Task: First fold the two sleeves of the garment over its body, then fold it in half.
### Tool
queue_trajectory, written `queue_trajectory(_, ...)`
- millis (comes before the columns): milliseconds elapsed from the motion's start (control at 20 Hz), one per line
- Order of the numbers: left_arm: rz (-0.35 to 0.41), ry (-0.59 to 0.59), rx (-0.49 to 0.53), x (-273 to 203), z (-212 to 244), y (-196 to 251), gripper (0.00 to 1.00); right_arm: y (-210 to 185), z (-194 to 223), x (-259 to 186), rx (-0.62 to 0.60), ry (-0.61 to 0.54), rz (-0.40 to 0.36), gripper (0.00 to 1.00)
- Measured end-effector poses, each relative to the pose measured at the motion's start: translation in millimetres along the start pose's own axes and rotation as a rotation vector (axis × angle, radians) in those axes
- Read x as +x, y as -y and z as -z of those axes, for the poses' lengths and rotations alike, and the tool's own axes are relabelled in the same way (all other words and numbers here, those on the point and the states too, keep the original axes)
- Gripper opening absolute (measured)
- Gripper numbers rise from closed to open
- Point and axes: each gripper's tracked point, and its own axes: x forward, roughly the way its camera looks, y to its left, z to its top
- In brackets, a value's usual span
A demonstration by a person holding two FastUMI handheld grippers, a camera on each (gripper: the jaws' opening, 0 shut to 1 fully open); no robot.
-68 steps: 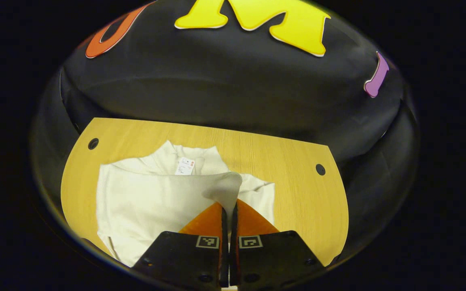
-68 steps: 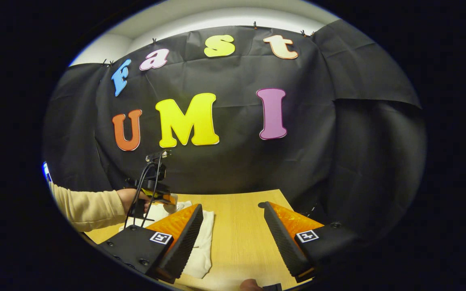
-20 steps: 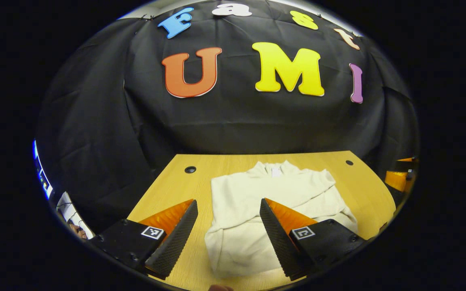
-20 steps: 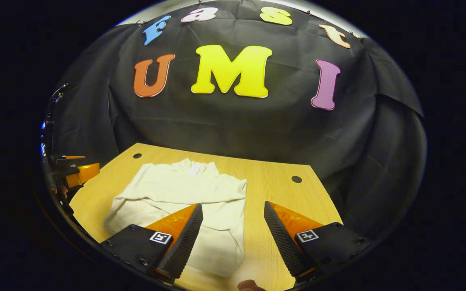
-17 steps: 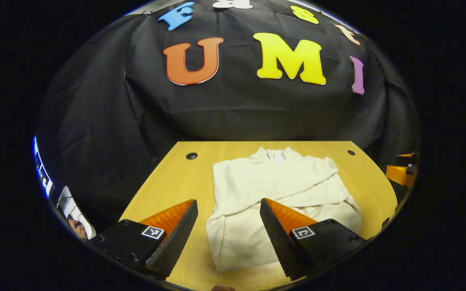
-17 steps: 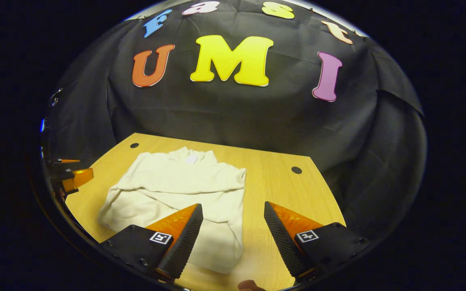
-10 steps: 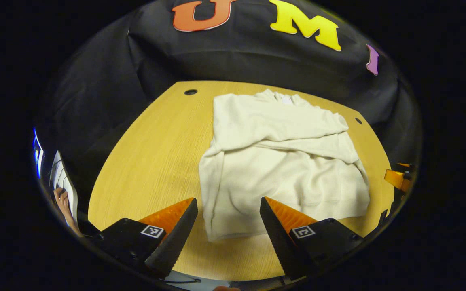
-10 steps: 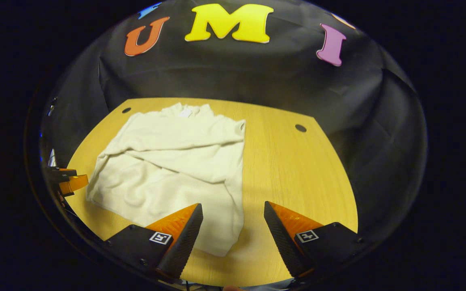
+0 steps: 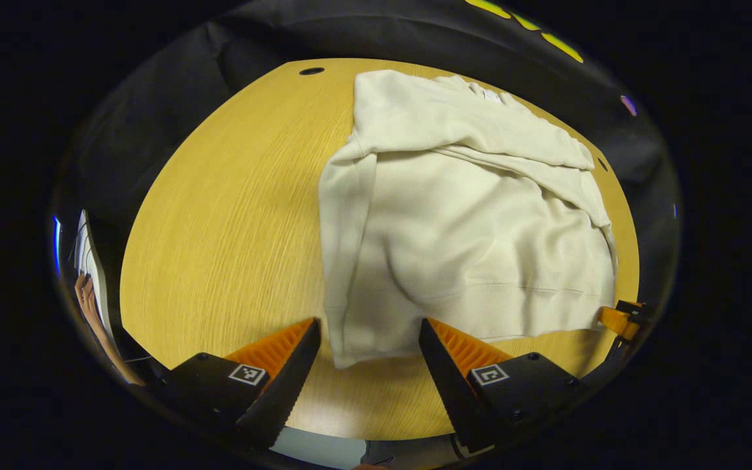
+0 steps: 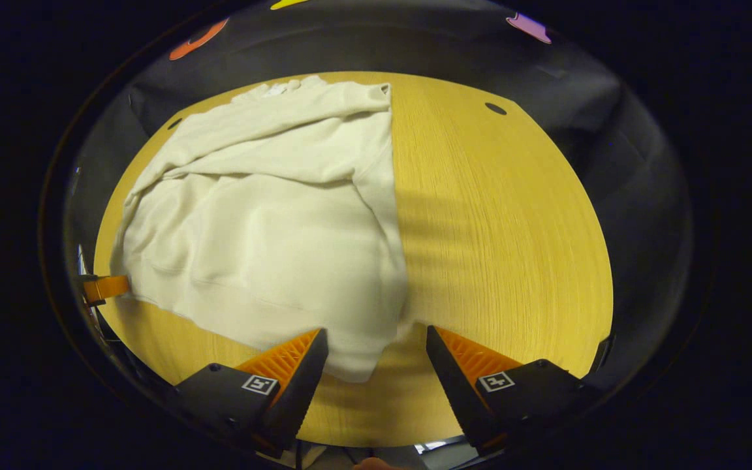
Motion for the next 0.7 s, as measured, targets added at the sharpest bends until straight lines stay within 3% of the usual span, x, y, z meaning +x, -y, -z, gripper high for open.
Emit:
queue_trajectory(50, -0.003, -0.005, 0.003, -0.6, -2.3, 0.9, 0.98, -2.3, -1.2, 3.2, 0.017, -0.008, -0.006, 0.95)
queue_trajectory(150, -0.009, -0.033, 0.008, -2.3, -3.9, 1.0, 0.96, -2.2, -0.1, 3.4, 0.028, -0.029, -0.014, 0.88)
queue_trajectory(300, -0.01, -0.116, 0.017, -7.0, -6.6, 0.3, 0.97, -6.4, 0.8, 6.1, 0.102, -0.097, -0.041, 0.86)
queue_trajectory(550, -0.006, -0.196, 0.017, -21.8, -11.6, 1.3, 0.97, -7.2, 2.9, 6.1, 0.141, -0.215, -0.027, 0.86)
queue_trajectory(600, -0.002, -0.196, 0.029, -24.9, -13.9, 2.1, 0.96, -8.1, 2.3, 5.4, 0.153, -0.236, -0.025, 0.84)
queue_trajectory(650, -0.001, -0.205, 0.032, -28.6, -15.2, 3.7, 0.96, -8.4, 2.6, 5.7, 0.161, -0.252, -0.022, 0.75)
queue_trajectory(700, 0.003, -0.209, 0.039, -32.5, -17.6, 5.9, 0.93, -9.7, 3.4, 6.1, 0.168, -0.272, -0.024, 0.74)
